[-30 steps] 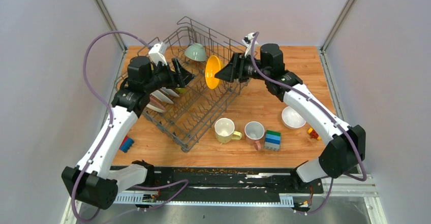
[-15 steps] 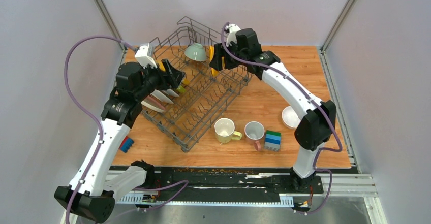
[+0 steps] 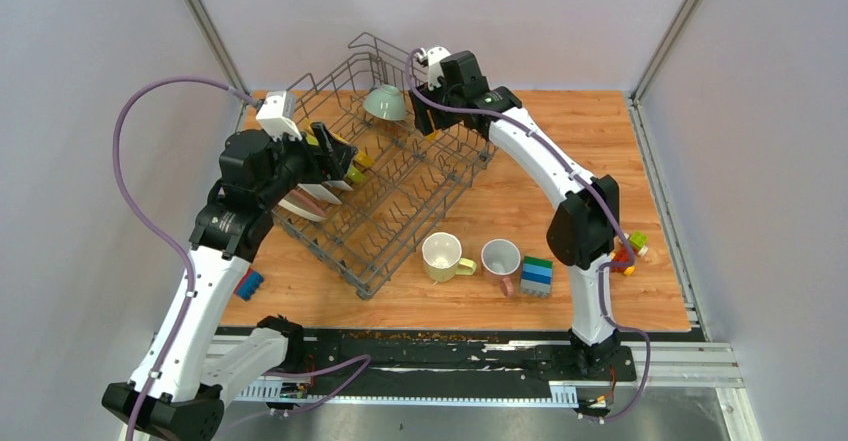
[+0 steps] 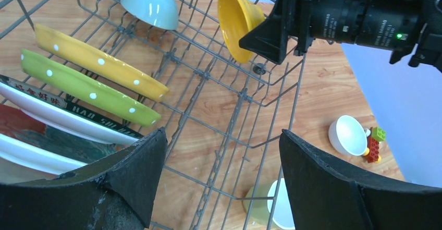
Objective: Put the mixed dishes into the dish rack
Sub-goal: Turn the bowl upside down on the dish rack.
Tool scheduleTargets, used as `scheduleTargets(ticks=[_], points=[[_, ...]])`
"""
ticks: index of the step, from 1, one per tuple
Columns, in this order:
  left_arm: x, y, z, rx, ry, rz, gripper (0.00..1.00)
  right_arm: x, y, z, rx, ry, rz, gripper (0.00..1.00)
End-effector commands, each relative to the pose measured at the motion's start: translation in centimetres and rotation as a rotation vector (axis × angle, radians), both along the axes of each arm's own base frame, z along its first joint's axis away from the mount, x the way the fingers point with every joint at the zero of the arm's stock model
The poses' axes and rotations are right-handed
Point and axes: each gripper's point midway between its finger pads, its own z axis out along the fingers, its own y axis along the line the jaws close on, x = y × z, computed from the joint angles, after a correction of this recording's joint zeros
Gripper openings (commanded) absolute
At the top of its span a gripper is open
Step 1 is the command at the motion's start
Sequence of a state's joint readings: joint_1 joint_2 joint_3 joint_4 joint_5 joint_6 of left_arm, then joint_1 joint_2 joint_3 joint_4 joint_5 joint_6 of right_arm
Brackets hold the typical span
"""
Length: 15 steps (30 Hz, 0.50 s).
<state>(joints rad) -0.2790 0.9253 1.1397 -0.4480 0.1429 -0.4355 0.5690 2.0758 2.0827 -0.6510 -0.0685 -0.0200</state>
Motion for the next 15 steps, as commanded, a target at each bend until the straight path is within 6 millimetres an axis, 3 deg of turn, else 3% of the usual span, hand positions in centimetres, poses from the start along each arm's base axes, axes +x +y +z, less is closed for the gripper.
scheduleTargets(ticks=[1,7,15], points=[[-0.3,0.6,0.9,0.020,-0.043,0.013,0.86,2.1,0.5,2.3,-0.043,-0.134,0.028,0.20],[-0.5,0.7,0.9,0.023,-0.046,0.013,0.86,3.5,1.0,-0.5,-0.134,-0.151,0.072,0.21],[-0.3,0.4,0.0,0.017,-0.025,0.004,0.86,5.7,0.6,-4.5,-0.391,-0.238,0.065,0.21]])
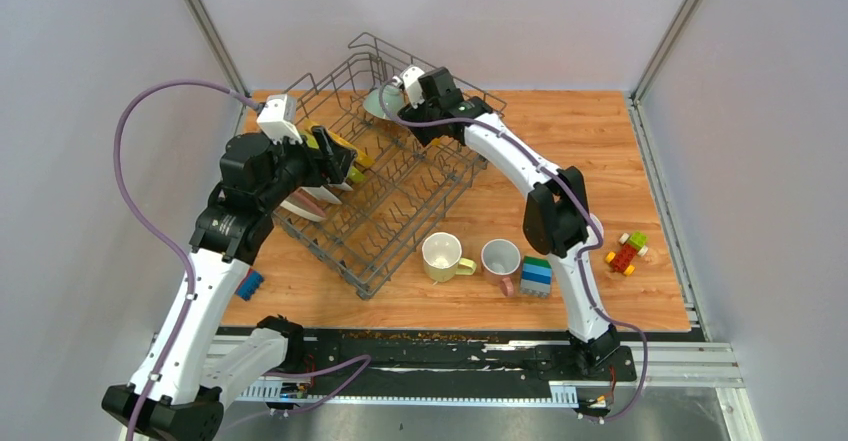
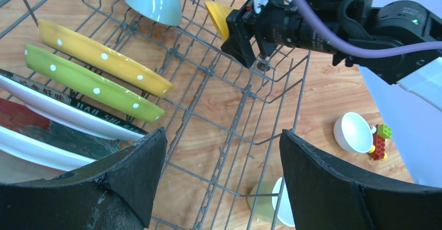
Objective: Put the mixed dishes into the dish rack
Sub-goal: Turn the bowl upside down on the dish rack.
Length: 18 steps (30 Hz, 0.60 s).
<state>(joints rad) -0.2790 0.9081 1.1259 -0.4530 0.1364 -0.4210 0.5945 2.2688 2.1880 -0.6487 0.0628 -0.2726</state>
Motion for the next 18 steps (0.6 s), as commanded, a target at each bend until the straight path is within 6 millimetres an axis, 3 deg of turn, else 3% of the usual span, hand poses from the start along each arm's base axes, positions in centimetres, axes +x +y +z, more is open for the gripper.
scheduleTargets(ticks=[1,16,18], points=[[0.1,0.1,0.2,0.002,-0.019,-0.001,0.86,2.3,0.3,1.7,-0.119,-0.165,0.007,0.21],[0.5,-0.4,-0.3,0.006,-0.003,-0.022,0.86,3.7,1.8,-0.1,-0.117,-0.194,0.038,0.36],[0.5,-0.4,-0.2,0.007,-0.005,-0.023,0.86,4.0,1.6,-0.4,-0.134,-0.202,0.032,0.44]])
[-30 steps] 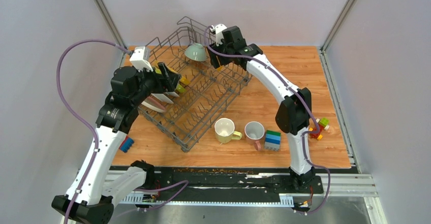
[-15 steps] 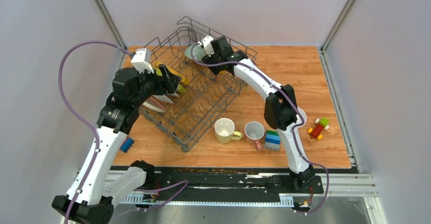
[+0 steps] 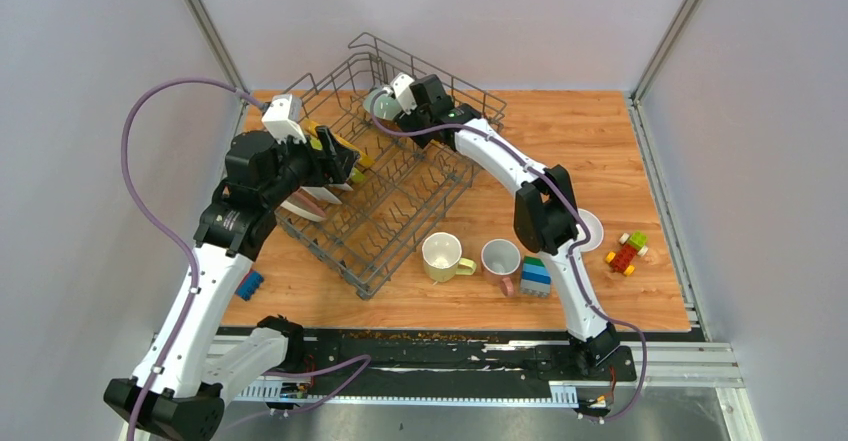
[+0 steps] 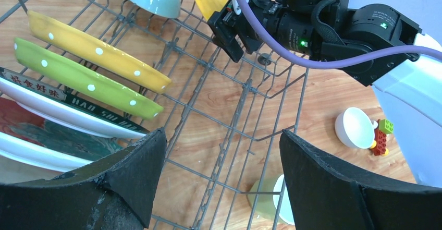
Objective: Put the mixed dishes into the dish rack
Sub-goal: Turn the bowl upside down on the dish rack.
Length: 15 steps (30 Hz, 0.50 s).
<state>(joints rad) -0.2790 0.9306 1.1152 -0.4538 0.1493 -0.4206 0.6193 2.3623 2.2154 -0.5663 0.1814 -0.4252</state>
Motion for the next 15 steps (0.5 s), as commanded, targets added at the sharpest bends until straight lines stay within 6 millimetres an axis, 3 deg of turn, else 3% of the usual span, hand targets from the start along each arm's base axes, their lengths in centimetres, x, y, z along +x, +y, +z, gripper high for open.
scheduleTargets(ticks=[1,15], points=[[0.2,0.0,1.0,0.003,-0.040,-0.010,0.86,1.7,1.3,2.2,0.024,-0.097,0.011,0.47],[0.1,-0.1,0.7,0.005,-0.026,-0.016,0.86,1.9,1.6,5.6,0.095,-0.152,-0.004,0.85]])
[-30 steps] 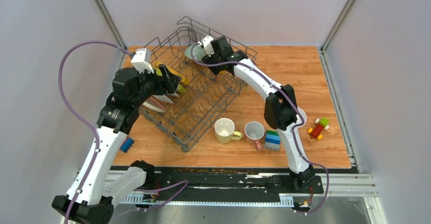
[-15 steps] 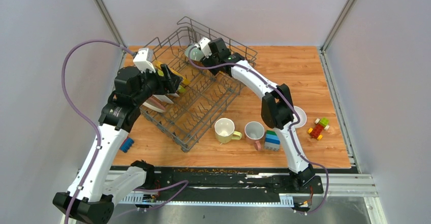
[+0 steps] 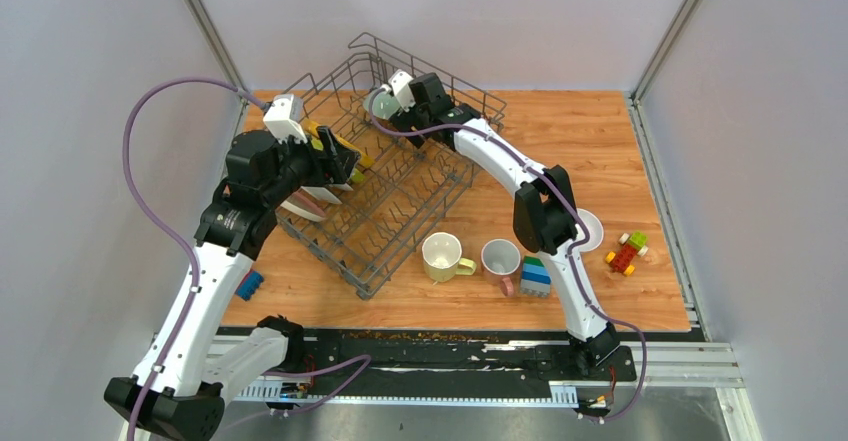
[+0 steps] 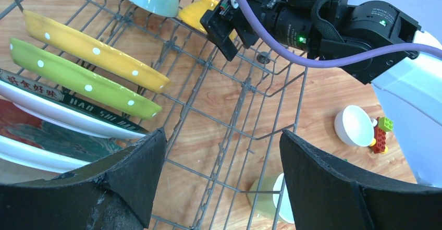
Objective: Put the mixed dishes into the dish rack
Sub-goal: Turn the bowl upside down on the dish rack.
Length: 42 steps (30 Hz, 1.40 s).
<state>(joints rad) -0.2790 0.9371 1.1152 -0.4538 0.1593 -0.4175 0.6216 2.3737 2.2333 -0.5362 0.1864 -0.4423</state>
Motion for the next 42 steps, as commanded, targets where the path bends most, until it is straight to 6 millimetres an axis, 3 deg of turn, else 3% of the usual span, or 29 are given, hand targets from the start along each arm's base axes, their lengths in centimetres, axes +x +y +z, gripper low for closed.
scheduleTargets(ticks=[1,6,13,17,22,28,32,34,38,42], points=[[0.1,0.1,0.8,0.002,-0.030,-0.005,0.86,1.2,1.1,5.4,0.097,-0.123,-0.014,0.86],[0.2,-0.1,0.5,0.001,-0.015,-0.013,0.87,0.8,1.4,7.6,0.172,-0.130,-0.032,0.87],[0.3,-0.2,0.6,0.000,-0.015,-0.011,0.87,-1.5,2.6,11.6,0.421,-0.047,-0.004,0.86],[0.3,-0.2,0.6,0.001,-0.013,-0.017,0.87,-1.9,1.8,12.9,0.503,-0.020,-0.054,0.84],[0.2,-0.2,0.7,0.003,-0.016,-0.019,0.87,-3.8,0.0,16.3,0.655,0.039,-0.075,0.84],[0.4,-0.3,0.9,0.004,-0.027,-0.021,0.92,-6.4,-5.1,20.0,0.820,0.042,-0.181,0.83],[0.6,0.1,1.1,-0.001,-0.045,0.007,0.96,-8.6,-10.6,21.1,0.882,-0.047,-0.348,0.83],[0.6,0.3,1.1,-0.004,-0.052,0.018,0.99,-9.7,-13.5,20.5,0.901,-0.083,-0.453,0.84],[0.8,0.2,1.2,-0.010,-0.061,0.020,1.00,-12.0,-19.8,17.4,0.920,-0.118,-0.686,0.86],[1.0,0.4,1.1,-0.013,-0.063,0.036,1.00,-15.6,-26.5,11.2,0.939,-0.079,-0.984,0.88]])
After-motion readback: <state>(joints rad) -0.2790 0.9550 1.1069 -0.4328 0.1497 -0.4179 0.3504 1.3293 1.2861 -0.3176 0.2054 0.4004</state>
